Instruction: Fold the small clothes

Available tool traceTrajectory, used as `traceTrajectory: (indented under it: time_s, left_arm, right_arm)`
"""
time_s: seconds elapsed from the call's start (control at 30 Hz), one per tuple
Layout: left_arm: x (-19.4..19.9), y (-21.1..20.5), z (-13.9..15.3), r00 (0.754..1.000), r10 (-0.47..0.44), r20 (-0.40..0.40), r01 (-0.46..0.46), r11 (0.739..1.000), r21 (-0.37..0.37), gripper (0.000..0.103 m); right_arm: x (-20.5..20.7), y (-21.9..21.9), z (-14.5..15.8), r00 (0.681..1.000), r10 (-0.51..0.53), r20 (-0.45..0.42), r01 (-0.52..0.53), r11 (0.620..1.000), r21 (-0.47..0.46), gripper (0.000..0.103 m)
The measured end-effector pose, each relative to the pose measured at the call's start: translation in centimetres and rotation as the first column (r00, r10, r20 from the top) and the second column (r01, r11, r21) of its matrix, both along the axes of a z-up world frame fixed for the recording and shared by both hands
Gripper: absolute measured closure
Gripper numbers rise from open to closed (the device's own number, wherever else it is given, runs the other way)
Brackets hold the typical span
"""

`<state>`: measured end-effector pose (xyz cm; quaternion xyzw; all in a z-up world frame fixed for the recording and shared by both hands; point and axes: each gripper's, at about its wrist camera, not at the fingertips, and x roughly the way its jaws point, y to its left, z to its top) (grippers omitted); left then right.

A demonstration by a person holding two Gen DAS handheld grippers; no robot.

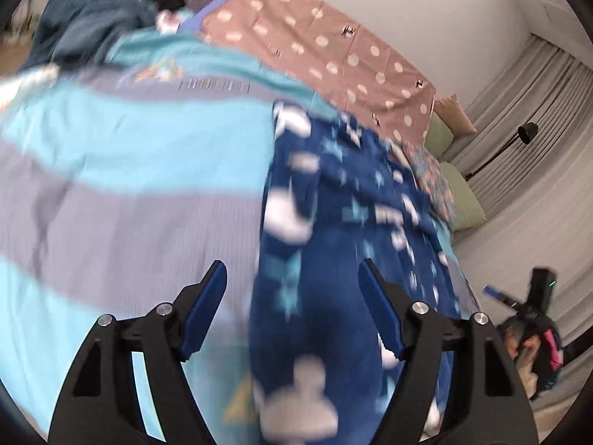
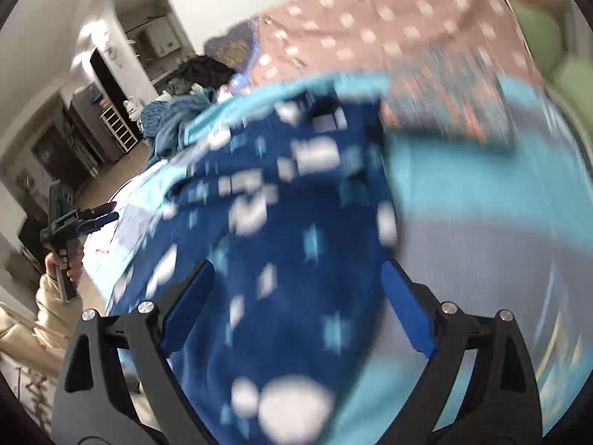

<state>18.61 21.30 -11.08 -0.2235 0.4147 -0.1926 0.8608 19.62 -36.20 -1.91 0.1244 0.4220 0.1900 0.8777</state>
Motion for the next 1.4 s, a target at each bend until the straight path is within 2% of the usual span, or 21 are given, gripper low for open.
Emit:
traceTrajectory:
  time_s: [0.1,0.13,0.2,0.3,0.37,0.43,0.5,0.53,0.6,0.63,0.67,0.7,0.77,0.83,0.9,0.93,1.03,1.2,1.27,1.33,1.4]
  left_arm:
    - [-3.5,0.5,-2.6,0.998,-0.015,-0.053,0.013,0.999,-0.041,0.029]
    - [-4.5,0.4,-3.5,0.997,-0.019,-0.072,0.015,0.999,-0.047,0.029]
    - [-5.9,0.4,-5.0,0.994,-0.032,-0.102,0.024,0.996,-0.081,0.029]
    - [-7.4,0.4,-6.8,0.988,-0.025,-0.153,0.006,0.993,-0.122,0.029]
    - [-8.0,0.4,-7.6,0.984,-0.047,-0.169,0.017,0.984,-0.175,0.029]
    - [-8.6,0.6,-7.9,0.986,-0.045,-0.164,0.011,0.979,-0.202,0.029]
    - [-8.8,0.6,-8.0,0.985,-0.053,-0.166,0.012,0.971,-0.24,0.029]
    - [-8.9,0.6,-8.1,0.983,-0.065,-0.171,0.015,0.96,-0.279,0.029]
    - [-9.1,0.3,-8.2,0.98,-0.089,-0.179,0.026,0.945,-0.327,0.029]
    - [-9.2,0.2,-8.2,0.98,-0.091,-0.18,0.028,0.946,-0.324,0.029]
    - [-9.4,-0.1,-8.0,0.98,-0.09,-0.177,0.033,0.953,-0.302,0.029]
    - [-9.5,-0.2,-7.9,0.98,-0.092,-0.175,0.037,0.954,-0.296,0.029]
    - [-9.6,-0.2,-7.9,0.979,-0.098,-0.181,0.038,0.95,-0.309,0.029]
    - [-9.7,0.0,-8.2,0.976,-0.099,-0.192,0.03,0.942,-0.334,0.029]
    - [-9.9,0.2,-8.5,0.974,-0.1,-0.204,0.02,0.933,-0.36,0.029]
    - [-9.9,0.4,-8.7,0.972,-0.101,-0.211,0.016,0.929,-0.37,0.029]
    - [-10.3,1.0,-9.2,0.966,-0.11,-0.235,-0.003,0.901,-0.433,0.029]
    - [-9.5,0.8,-11.5,0.948,-0.141,-0.284,-0.061,0.798,-0.6,0.03]
    - [-9.1,0.8,-11.5,0.947,-0.133,-0.292,-0.075,0.792,-0.606,0.045]
    - [-9.0,0.7,-11.4,0.949,-0.11,-0.295,-0.086,0.811,-0.578,0.085]
    - [-9.1,0.3,-11.4,0.949,-0.101,-0.298,-0.096,0.81,-0.579,0.088]
  right_arm:
    - [-5.1,-1.5,-4.2,0.995,-0.022,-0.101,0.035,0.991,0.132,0.01]
    - [-7.0,-2.0,-6.2,0.987,-0.023,-0.156,0.056,0.976,0.212,0.01]
    - [-9.5,-2.2,-8.4,0.98,-0.017,-0.196,0.074,0.954,0.291,0.01]
    - [-11.7,-2.1,-9.7,0.983,0.005,-0.185,0.067,0.922,0.381,0.01]
    - [-12.3,-2.0,-10.1,0.982,0.056,-0.178,0.04,0.869,0.493,0.01]
    - [-12.4,-1.9,-10.9,0.975,0.08,-0.206,0.048,0.833,0.551,0.01]
    - [-12.1,-1.5,-11.5,0.963,0.069,-0.26,0.084,0.841,0.534,0.01]
    - [-11.9,-1.4,-11.5,0.959,0.072,-0.274,0.097,0.825,0.557,0.009]
    - [-11.2,-1.2,-12.1,0.938,0.113,-0.327,0.147,0.725,0.673,0.009]
    - [-10.9,-1.1,-12.2,0.933,0.12,-0.339,0.162,0.701,0.694,0.011]
    - [-10.6,-0.6,-12.1,0.926,0.119,-0.358,0.174,0.706,0.686,0.012]
    - [-10.3,-0.1,-12.0,0.918,0.105,-0.382,0.184,0.741,0.645,0.017]
    - [-10.1,0.6,-11.8,0.909,0.077,-0.411,0.197,0.787,0.584,0.032]
    - [-9.9,0.8,-11.8,0.901,0.056,-0.431,0.21,0.811,0.546,0.066]
    - [-10.0,0.7,-11.9,0.893,0.038,-0.448,0.226,0.824,0.52,0.072]
    - [-10.2,0.5,-12.1,0.891,0.033,-0.452,0.238,0.814,0.53,0.077]
    - [-10.6,-0.1,-12.6,0.887,0.017,-0.462,0.262,0.806,0.531,0.082]
    - [-10.9,-0.1,-12.3,0.901,0.025,-0.432,0.242,0.798,0.551,0.083]
    - [-10.7,-0.2,-12.2,0.903,0.026,-0.428,0.238,0.799,0.552,0.084]
    - [-10.5,-0.4,-11.9,0.907,0.027,-0.421,0.237,0.794,0.56,0.084]
    - [-10.6,-0.7,-11.8,0.911,0.025,-0.412,0.239,0.782,0.575,0.084]
